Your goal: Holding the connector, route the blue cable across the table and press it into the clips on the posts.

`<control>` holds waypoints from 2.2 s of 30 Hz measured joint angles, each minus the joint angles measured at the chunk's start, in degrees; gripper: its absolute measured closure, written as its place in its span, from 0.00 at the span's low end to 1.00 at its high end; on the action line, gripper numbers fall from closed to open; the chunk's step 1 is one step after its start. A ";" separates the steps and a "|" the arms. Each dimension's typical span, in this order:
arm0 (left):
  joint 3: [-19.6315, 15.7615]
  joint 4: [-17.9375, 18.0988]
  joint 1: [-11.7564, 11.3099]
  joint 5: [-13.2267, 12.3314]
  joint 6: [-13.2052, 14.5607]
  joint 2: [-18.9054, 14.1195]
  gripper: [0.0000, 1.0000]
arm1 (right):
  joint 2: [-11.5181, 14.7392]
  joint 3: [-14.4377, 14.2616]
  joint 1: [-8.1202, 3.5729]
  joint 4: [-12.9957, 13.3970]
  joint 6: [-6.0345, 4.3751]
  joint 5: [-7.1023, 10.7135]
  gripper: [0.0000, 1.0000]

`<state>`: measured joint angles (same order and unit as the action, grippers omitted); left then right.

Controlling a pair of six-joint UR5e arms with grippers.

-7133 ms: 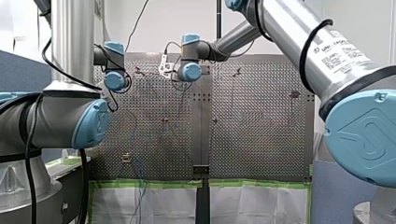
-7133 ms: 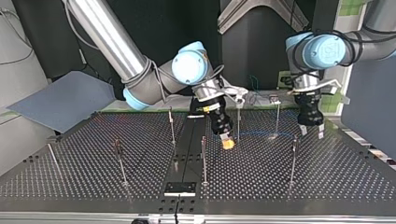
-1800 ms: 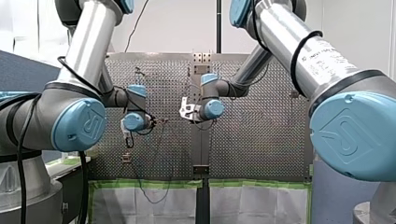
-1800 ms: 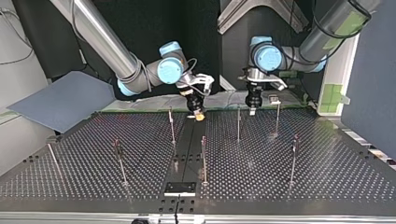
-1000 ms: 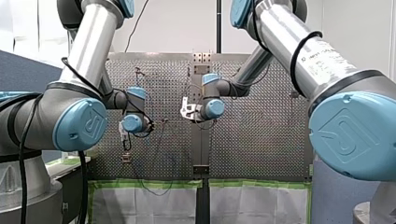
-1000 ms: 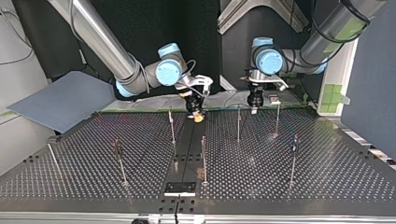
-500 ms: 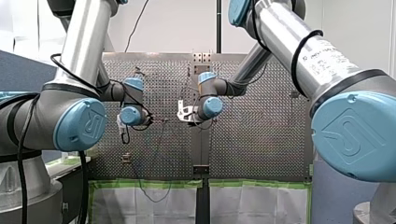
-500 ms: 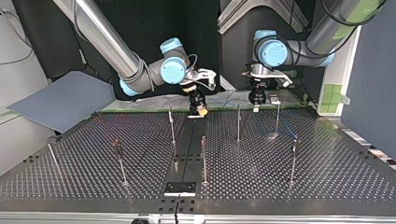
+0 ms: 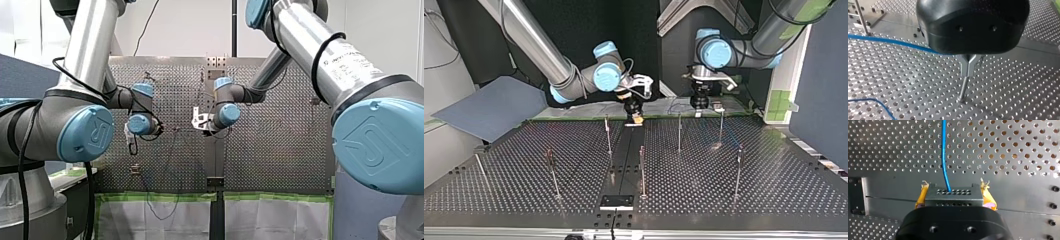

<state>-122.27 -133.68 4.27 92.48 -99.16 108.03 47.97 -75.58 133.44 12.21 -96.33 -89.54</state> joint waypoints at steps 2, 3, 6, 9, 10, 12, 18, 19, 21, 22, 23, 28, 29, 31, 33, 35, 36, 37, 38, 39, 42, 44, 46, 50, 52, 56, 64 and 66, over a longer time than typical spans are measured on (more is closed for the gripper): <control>-0.23 0.99 0.01 -0.63 -0.50 0.07 1.00 | -0.01 -0.03 -0.22 0.08 -0.45 0.03 1.00; -0.27 1.42 -0.01 -0.93 -0.70 0.11 1.00 | -0.02 -0.06 -0.32 0.12 -0.61 0.03 1.00; -0.03 2.57 -0.06 -1.67 -1.20 0.65 1.00 | -0.07 -0.20 -0.72 0.23 -0.98 0.09 1.00; 0.82 2.99 -0.08 -2.08 -1.35 1.76 1.00 | -0.09 -0.28 -1.13 0.29 -1.27 0.19 1.00; 1.31 3.06 -0.10 -2.16 -1.36 2.29 1.00 | -0.11 -0.30 -1.31 0.32 -1.36 0.21 1.00; 2.14 3.14 -0.16 -2.19 -1.37 3.14 1.00 | -0.14 -0.30 -1.54 0.36 -1.46 0.22 1.00; 4.97 3.07 -0.45 -2.31 -1.52 6.01 1.00 | -0.18 -0.32 -2.36 0.44 -1.54 0.23 1.00; 5.41 3.01 -0.51 -2.37 -1.59 6.44 1.00 | -0.18 -0.32 -2.49 0.46 -1.54 0.24 1.00; 6.45 2.85 -0.69 -2.64 -1.83 7.40 1.00 | -0.19 -0.32 -2.80 0.53 -1.57 0.24 1.00; 7.02 2.80 -0.79 -2.84 -1.98 7.76 1.00 | -0.19 -0.32 -2.97 0.59 -1.57 0.23 1.00; 7.42 2.77 -0.85 -2.99 -2.08 7.97 1.00 | -0.19 -0.32 -3.10 0.64 -1.58 0.23 1.00; 9.45 2.43 -1.20 -3.52 -2.68 9.11 1.00 | -0.19 -0.31 -3.74 0.90 -1.59 0.17 1.00; 9.98 2.09 -1.25 -3.58 -2.76 9.56 1.00 | -0.19 -0.31 -3.93 1.03 -1.59 0.17 1.00; 10.95 1.59 -1.31 -3.63 -2.84 10.38 1.00 | -0.19 -0.31 -4.26 1.19 -1.55 0.20 1.00; 11.81 1.32 -1.34 -3.65 -2.92 10.82 0.96 | -0.19 -0.31 -4.52 1.27 -1.46 0.27 1.00; 12.75 1.02 -1.38 -3.61 -3.03 11.07 0.88 | -0.19 -0.28 -4.81 1.31 -1.39 0.39 1.00; 13.05 0.85 -1.38 -3.55 -3.05 11.11 0.77 | -0.19 -0.27 -4.93 1.33 -1.37 0.42 1.00; 13.32 0.61 -1.39 -3.44 -3.08 11.15 0.71 | -0.19 -0.26 -5.07 1.36 -1.34 0.44 1.00; 13.46 0.45 -1.40 -3.35 -3.10 11.16 0.71 | -0.19 -0.26 -5.16 1.37 -1.32 0.45 1.00; 13.56 0.26 -1.41 -3.22 -3.10 11.17 0.69 | -0.19 -0.25 -5.24 1.40 -1.30 0.47 1.00; 13.71 -0.66 -1.43 -2.35 -2.97 11.17 0.64 | -0.19 -0.25 -5.37 1.47 -1.26 0.55 1.00; 13.73 -1.55 -1.43 -1.46 -2.58 11.17 0.60 | -0.19 -0.25 -5.40 1.49 -1.22 0.72 1.00; 13.73 -2.32 -1.39 -0.69 -2.02 11.17 0.31 | -0.19 -0.25 -5.41 1.50 -1.19 0.92 1.00; 13.74 -4.31 -1.20 0.27 -0.21 11.15 0.00 | -0.19 -0.26 -5.42 1.51 -1.11 1.08 1.00; 13.74 -5.24 -1.14 0.57 0.70 11.15 0.00 | -0.19 -0.25 -5.42 1.50 -1.09 1.10 1.00; 13.59 -7.42 -0.93 2.07 2.58 10.90 0.00 | -0.19 -0.26 -5.41 1.45 -1.07 1.49 1.00; 10.91 -11.11 -0.20 2.63 2.18 7.99 0.00 | -0.19 -0.29 -5.32 1.37 -1.05 2.22 1.00; 9.88 -11.77 0.15 2.37 2.15 6.96 0.00 | -0.19 -0.29 -5.32 1.33 -1.06 2.24 1.00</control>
<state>-112.40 -145.45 4.42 94.86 -97.01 114.99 47.79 -75.87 128.11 13.54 -97.39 -87.31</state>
